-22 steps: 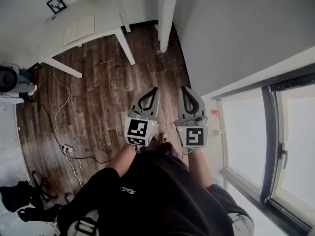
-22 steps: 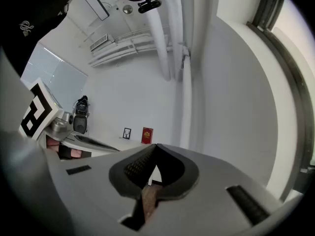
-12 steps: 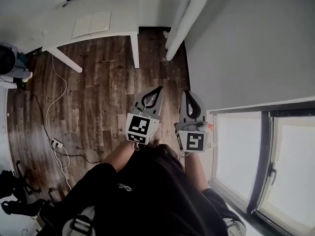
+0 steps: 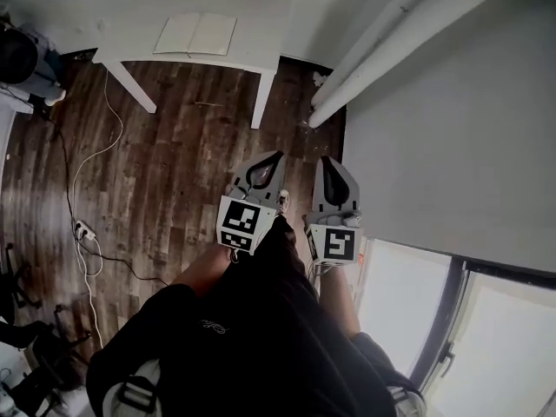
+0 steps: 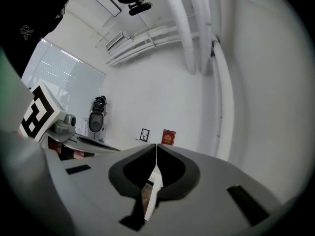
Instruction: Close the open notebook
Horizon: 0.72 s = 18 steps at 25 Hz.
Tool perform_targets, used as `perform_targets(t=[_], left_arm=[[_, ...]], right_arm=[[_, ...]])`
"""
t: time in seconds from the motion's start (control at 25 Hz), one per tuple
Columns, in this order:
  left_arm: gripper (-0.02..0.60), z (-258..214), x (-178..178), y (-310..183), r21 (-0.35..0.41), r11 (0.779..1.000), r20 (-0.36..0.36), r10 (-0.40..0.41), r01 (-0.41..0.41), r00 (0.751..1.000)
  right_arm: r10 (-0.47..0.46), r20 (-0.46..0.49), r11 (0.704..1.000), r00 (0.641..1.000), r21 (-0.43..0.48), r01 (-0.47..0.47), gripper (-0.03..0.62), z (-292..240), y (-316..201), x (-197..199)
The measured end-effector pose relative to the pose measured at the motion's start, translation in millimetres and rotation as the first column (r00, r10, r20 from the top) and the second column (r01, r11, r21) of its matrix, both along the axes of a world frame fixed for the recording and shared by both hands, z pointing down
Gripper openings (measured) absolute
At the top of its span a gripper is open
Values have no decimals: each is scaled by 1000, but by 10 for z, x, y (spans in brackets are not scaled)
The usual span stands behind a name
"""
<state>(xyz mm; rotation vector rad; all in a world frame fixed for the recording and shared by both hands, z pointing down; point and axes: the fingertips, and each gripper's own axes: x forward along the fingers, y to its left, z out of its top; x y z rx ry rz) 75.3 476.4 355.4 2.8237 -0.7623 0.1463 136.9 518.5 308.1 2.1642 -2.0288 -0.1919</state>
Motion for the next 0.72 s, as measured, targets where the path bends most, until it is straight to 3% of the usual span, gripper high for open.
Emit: perform_targets(t=[0.32,0.52,0.72], left_arm=[[3,-30,298,-1228,47,976,30,-213,212,977],[3,-53,534,-1776,41,943,54,-333,332,941],[3,199,584,-2065,-1,918,142,-393,398,908]], right_arm=[[-272,46,962,961,5,272,23,9,-1424,227],[-438,-17,899,899,-31,437,23,126,-1989,464],[-526,173,842,833,-30,538,23,121,-2480,406]])
